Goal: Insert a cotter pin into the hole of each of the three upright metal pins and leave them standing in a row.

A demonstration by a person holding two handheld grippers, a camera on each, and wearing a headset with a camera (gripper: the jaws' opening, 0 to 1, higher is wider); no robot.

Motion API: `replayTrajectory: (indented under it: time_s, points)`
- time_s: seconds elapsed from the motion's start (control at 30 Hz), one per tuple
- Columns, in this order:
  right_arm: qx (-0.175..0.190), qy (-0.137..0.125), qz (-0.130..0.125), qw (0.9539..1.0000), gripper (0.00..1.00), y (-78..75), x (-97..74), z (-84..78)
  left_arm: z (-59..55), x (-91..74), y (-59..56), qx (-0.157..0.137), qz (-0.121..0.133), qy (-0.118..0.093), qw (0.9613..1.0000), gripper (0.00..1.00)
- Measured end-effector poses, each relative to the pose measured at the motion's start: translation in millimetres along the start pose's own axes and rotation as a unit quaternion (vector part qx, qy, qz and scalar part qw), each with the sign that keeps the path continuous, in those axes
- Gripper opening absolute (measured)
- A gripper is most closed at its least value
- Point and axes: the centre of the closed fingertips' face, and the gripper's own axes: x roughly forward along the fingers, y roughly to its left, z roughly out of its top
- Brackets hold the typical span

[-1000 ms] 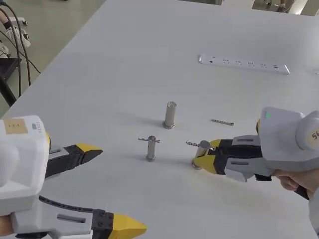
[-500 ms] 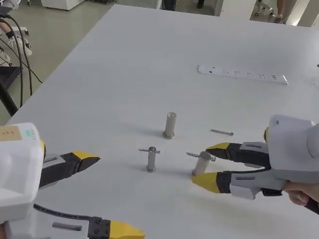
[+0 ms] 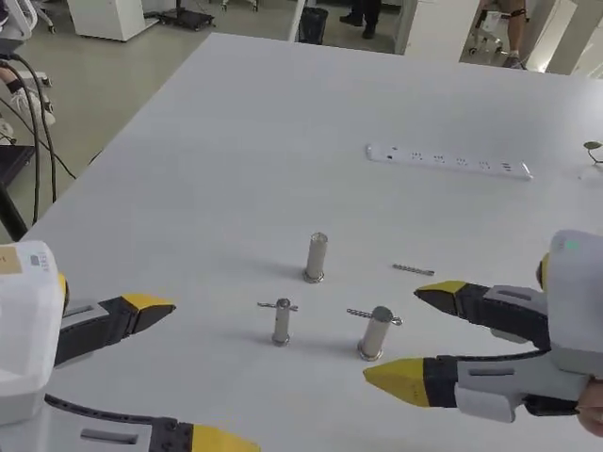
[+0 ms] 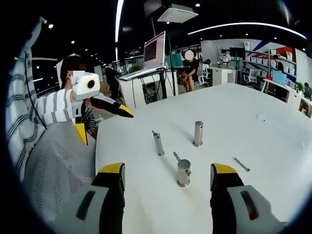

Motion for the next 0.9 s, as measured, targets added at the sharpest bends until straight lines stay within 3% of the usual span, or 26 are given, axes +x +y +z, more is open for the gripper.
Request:
replayTrajectory:
  time_s: [0.2,0.33,0.5,0.67,0.73,0.83,0.9]
  points:
    - [0.005,-0.010,-0.012,0.9999,0.72,11.2,-11.8,6.0,6.5,-3.4,4.1,0.001,0.003,-0.009,1.0000,0.93]
    - [0.032,-0.022,-0.030,0.9988,0.78,13.4,-20.4,9.5,20.5,-6.7,6.5,-0.014,-0.001,-0.043,0.9990,0.93]
    - [0.061,-0.013,-0.055,0.9965,0.86,9.4,-28.2,-1.2,25.2,-8.1,8.5,-0.012,0.000,-0.048,0.9988,0.93]
    - [0.085,-0.008,-0.062,0.9945,0.89,11.7,-32.7,-9.9,27.9,-7.6,9.3,-0.015,-0.003,-0.054,0.9984,0.93]
    - [0.095,-0.005,-0.072,0.9929,0.91,10.6,-34.8,-13.4,28.5,-6.8,9.5,-0.015,-0.004,-0.054,0.9984,0.93]
    - [0.115,0.002,-0.114,0.9869,0.98,-0.4,-40.1,-19.8,30.1,-5.8,9.6,-0.013,-0.006,-0.055,0.9984,0.93]
    - [0.123,0.004,-0.123,0.9848,0.98,-2.4,-42.8,-22.7,32.1,-5.5,10.4,-0.013,-0.006,-0.057,0.9983,0.93]
